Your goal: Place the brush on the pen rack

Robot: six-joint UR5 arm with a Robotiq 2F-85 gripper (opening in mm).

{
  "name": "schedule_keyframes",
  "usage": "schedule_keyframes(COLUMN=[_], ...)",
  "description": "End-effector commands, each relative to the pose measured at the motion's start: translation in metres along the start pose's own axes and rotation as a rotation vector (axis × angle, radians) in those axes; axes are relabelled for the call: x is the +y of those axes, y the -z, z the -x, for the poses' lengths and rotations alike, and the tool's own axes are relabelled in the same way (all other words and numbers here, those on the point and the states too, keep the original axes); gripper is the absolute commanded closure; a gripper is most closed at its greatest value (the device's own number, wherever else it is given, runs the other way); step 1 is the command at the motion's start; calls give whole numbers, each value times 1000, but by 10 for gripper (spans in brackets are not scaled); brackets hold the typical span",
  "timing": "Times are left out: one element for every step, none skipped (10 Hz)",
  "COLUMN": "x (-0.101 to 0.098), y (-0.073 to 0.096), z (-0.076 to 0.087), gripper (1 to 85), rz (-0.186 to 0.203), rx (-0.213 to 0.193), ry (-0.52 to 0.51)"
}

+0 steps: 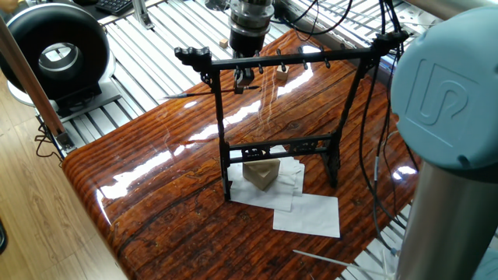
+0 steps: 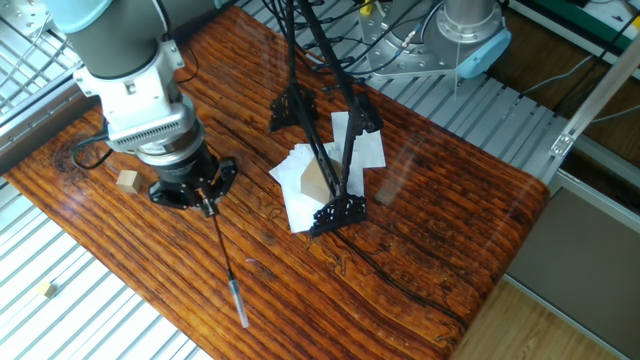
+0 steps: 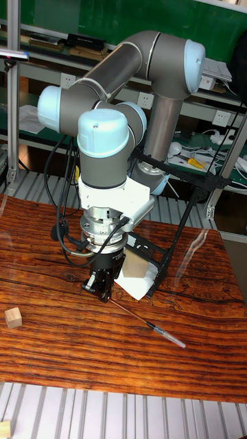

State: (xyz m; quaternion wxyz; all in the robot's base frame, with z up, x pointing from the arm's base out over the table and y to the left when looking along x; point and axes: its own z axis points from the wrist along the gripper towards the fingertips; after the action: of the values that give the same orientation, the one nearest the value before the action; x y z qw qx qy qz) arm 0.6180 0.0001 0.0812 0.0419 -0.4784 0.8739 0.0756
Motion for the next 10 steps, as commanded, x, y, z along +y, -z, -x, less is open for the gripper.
schedule_keyframes(x=[-6, -6, -7, -9, -11, -13, -16, -20, -21, -20], y=[2, 2, 1, 1, 1, 1, 1, 1, 2, 2], z=[-1, -1, -1, -2, -2, -2, -2, 0, 0, 2], gripper=[847, 847, 847, 847, 847, 847, 847, 847, 847, 847], rz=[-21, -22, -27, -33, -42, -50, -62, -76, -78, -74], rx=[2, 0, 1, 1, -6, -13, -18, -26, -34, -47], ry=[-61, -84, -116, -139, -164, -172, -173, -187, -225, -264])
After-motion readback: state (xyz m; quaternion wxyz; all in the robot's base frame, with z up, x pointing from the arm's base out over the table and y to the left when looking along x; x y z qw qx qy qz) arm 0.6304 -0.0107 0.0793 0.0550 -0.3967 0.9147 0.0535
